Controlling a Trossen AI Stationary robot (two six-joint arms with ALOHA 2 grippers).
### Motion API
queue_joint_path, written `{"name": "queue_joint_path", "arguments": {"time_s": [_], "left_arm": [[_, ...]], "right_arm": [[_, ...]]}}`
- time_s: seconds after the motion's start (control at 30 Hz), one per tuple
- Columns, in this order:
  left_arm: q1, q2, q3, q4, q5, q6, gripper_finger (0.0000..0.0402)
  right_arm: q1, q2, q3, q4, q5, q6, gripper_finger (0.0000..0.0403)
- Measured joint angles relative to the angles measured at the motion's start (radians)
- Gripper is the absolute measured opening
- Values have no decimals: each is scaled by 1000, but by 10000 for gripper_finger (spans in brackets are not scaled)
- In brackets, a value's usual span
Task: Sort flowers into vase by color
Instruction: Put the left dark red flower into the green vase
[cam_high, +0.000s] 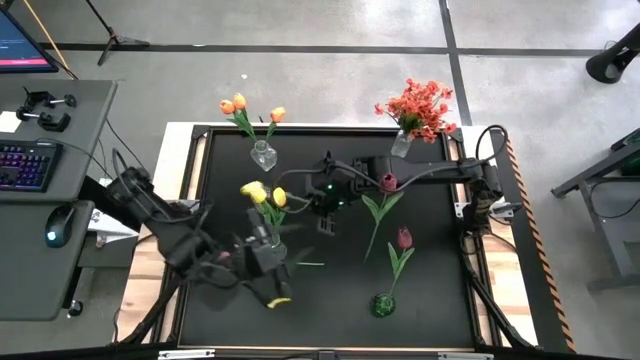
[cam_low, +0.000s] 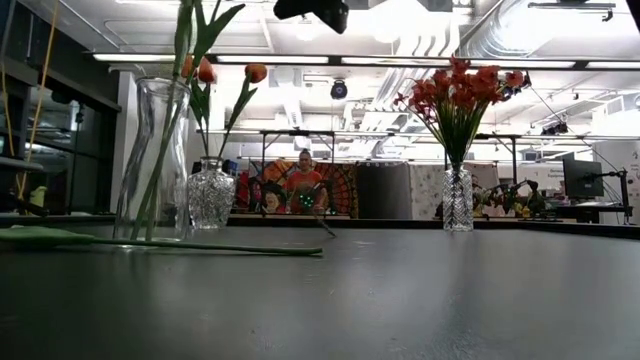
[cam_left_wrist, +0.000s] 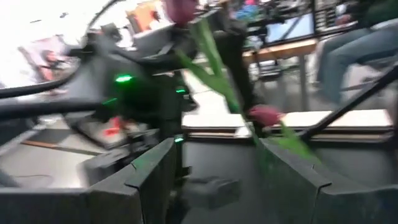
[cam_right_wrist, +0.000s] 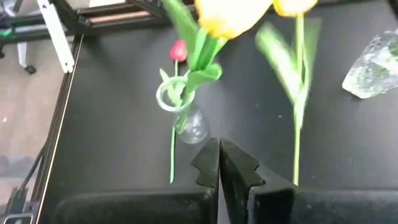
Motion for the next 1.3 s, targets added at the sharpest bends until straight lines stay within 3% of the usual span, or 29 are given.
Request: {"name": "queue_joint_path", "arguments": {"time_s": [0.23,0.43,0.57,0.7,1.0,1.2,1.3], "left_arm": [[52,86,74,41,189,-62,209],[51,95,85,131,238,-87,209],[58,124,85,280,261,-73,209],[67,194,85,467,369,-15,209],[126,294,85,547,348,-89,209],[171,359,85,636,344,-33,209],[185,388,84,708,344,20,209]], "right_arm": [[30,-16,0,-95,0,-25,0],[52,-94,1,-126,130,32,0],[50,-134,1,-125,205,74,0],[50,-141,2,-126,262,96,0],[48,-130,2,-40,285,46,0],[26,-130,2,-29,275,-26,0],[2,-130,2,-27,215,-100,0]]}}
